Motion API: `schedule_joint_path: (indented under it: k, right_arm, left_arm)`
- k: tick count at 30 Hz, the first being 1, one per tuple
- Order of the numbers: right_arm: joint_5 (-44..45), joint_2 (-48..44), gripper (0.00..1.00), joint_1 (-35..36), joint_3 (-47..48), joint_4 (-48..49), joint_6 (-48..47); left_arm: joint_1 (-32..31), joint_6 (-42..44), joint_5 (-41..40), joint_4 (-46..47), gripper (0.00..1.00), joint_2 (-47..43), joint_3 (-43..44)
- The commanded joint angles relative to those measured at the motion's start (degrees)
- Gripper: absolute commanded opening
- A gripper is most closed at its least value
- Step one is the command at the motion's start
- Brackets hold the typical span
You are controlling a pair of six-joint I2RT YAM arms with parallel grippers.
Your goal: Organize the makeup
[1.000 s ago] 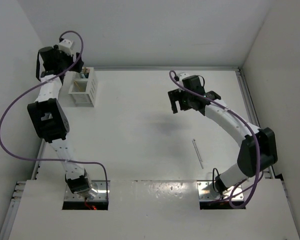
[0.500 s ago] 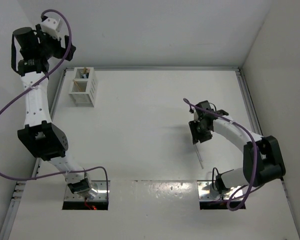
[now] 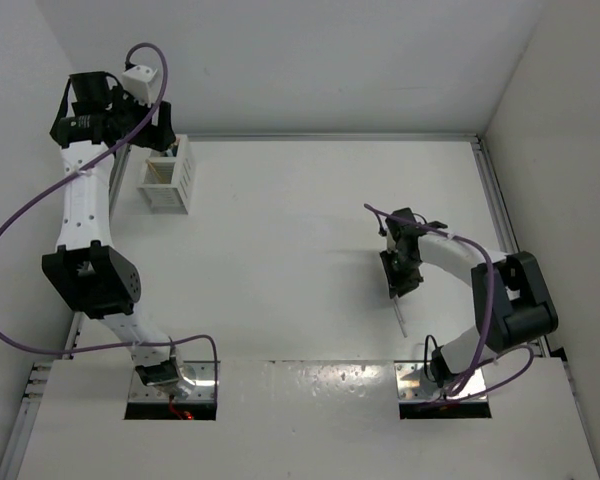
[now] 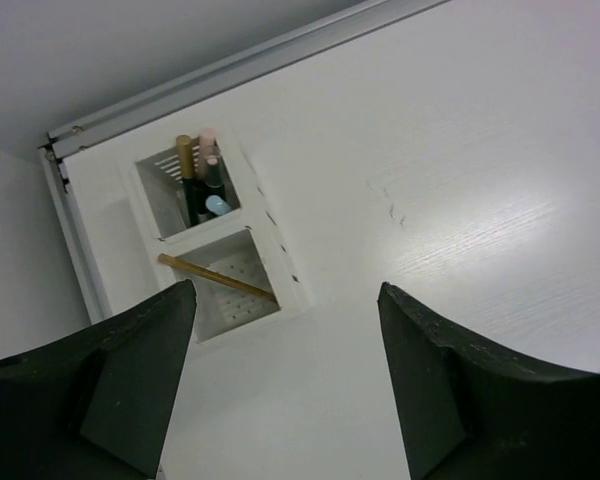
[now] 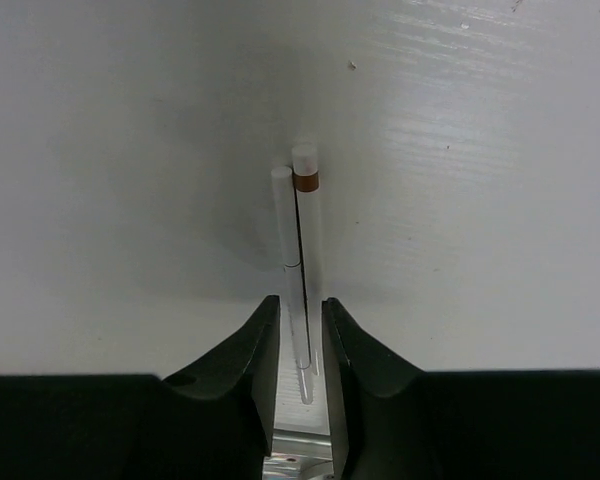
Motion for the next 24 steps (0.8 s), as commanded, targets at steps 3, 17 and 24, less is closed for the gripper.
schedule_joint_path:
  k: [3,17,24]
  right_arm:
    - [0.4,0.8,0.23,-0.7,1.8,0.6,0.4]
    - [4.1,4.1,0.19,-1.6,0.8,1.9,1.4]
    - [7.2,7.7,0.19,-2.3,3.6,0.1,1.2]
  left_arm:
    - [-0.8,-2.9,0.2,-1.9,0.79,-1.1,-0.4]
    - [-1.3,-4.0,0.8,-1.9,0.79,-0.6,-0.4]
    - [-1.3,-4.0,1.3,-2.4,0.79,-0.6,-0.4]
